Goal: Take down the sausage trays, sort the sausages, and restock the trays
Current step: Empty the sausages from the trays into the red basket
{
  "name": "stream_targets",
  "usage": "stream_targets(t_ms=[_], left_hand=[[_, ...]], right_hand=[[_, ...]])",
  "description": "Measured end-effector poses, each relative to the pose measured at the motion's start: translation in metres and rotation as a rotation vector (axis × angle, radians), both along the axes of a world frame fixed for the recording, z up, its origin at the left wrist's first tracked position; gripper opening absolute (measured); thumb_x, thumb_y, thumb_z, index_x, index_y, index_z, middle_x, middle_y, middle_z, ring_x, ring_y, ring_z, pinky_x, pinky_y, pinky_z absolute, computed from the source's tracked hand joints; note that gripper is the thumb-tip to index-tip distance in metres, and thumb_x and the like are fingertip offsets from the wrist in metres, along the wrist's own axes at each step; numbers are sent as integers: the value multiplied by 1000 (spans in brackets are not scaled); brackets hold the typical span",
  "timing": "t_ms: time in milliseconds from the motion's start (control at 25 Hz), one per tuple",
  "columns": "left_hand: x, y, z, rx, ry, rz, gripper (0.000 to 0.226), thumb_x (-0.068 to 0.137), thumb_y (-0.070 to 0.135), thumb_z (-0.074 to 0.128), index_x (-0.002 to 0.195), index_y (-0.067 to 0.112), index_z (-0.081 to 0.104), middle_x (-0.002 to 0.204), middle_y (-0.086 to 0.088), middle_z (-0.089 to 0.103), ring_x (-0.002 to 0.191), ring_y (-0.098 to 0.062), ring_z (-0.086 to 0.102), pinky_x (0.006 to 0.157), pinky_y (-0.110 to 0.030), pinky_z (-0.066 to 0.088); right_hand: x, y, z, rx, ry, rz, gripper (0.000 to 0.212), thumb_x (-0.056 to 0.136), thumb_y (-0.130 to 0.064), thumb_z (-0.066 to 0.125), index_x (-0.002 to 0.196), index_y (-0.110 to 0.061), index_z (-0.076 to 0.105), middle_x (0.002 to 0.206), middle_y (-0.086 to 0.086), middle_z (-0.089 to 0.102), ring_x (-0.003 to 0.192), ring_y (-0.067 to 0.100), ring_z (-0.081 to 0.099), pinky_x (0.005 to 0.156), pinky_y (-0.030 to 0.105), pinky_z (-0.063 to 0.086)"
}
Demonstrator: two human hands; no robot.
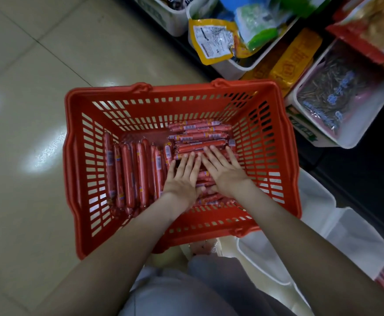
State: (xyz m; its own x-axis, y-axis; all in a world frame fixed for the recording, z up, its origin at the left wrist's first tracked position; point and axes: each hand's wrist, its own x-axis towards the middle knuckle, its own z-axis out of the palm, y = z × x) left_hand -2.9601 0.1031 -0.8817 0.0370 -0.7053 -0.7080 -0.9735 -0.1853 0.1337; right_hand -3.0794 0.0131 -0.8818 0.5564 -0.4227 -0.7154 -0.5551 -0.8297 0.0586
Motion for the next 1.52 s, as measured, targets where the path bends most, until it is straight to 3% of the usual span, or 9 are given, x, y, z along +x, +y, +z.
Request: stream_targets(t_ms=[120, 320, 600, 800, 920, 1040, 1240, 1440, 1520], left_hand=[[2, 1, 13, -7, -50, -20, 72, 99, 53, 11, 142, 10, -28, 149, -7, -37, 139, -25, -31, 112, -47, -18], [10, 2, 79, -270, 73, 122, 60, 102, 33, 29, 151, 5, 7, 158, -18, 1, 146, -31, 2, 119, -43, 5], [-20, 13, 222, -702, 218, 56, 50, 97, 24, 39, 145, 8, 32, 148, -18, 33, 134, -32, 34, 110, -39, 25], [-84, 33, 316, -978, 330, -69, 52, 91, 22, 48, 139, 4, 39, 136, -15, 47, 124, -33, 46, 102, -39, 35], [-126, 43, 344, -1015, 361, -141, 51, 93, 25, 46, 140, 7, 38, 136, -13, 47, 122, -32, 47, 98, -41, 39], [-172, 50, 347, -1001, 395, -267, 49, 96, 27, 44, 141, 8, 36, 135, -13, 46, 119, -32, 48, 93, -42, 42], [-280, 52, 313, -813, 445, -448, 50, 99, 27, 40, 144, 9, 30, 139, -11, 42, 120, -30, 46, 95, -38, 38], [-397, 51, 215, -522, 454, -582, 50, 98, 22, 37, 146, 10, 26, 144, -8, 37, 127, -26, 40, 102, -35, 33], [-441, 50, 164, -434, 438, -618, 51, 98, 22, 36, 147, 11, 24, 148, -8, 32, 131, -25, 35, 108, -33, 28]], right_hand=[[-4, 10, 18, -93, -117, -32, 92, 94, -53, 42, 142, -19, -29, 149, -1, -35, 142, 21, -26, 110, 46, -21], [-23, 20, 100, -100, -250, -134, 61, 99, -19, 38, 152, -13, 7, 160, 5, 6, 146, 20, 7, 116, 32, 6], [-63, 50, 240, -372, -580, -183, 49, 87, -14, 57, 134, -2, 49, 129, 18, 56, 116, 34, 55, 94, 44, 47], [-103, 92, 338, -574, -690, -302, 42, 82, -19, 45, 116, 0, 59, 102, 17, 63, 89, 36, 63, 72, 43, 56], [-143, 119, 371, -686, -739, -438, 41, 87, -14, 53, 125, -1, 53, 114, 17, 59, 105, 35, 57, 86, 41, 51], [-195, 145, 375, -705, -739, -665, 43, 95, -19, 49, 136, -6, 44, 129, 13, 50, 119, 28, 47, 97, 38, 42], [-316, 180, 337, -673, -725, -1093, 44, 96, -21, 49, 138, -9, 41, 134, 8, 46, 124, 25, 44, 100, 33, 38], [-460, 217, 226, -561, -640, -1585, 36, 94, -13, 47, 130, -7, 44, 128, 12, 49, 111, 33, 52, 81, 35, 43], [-509, 231, 160, -494, -590, -1717, 42, 90, -9, 48, 132, -5, 43, 125, 16, 50, 112, 35, 51, 85, 37, 45]])
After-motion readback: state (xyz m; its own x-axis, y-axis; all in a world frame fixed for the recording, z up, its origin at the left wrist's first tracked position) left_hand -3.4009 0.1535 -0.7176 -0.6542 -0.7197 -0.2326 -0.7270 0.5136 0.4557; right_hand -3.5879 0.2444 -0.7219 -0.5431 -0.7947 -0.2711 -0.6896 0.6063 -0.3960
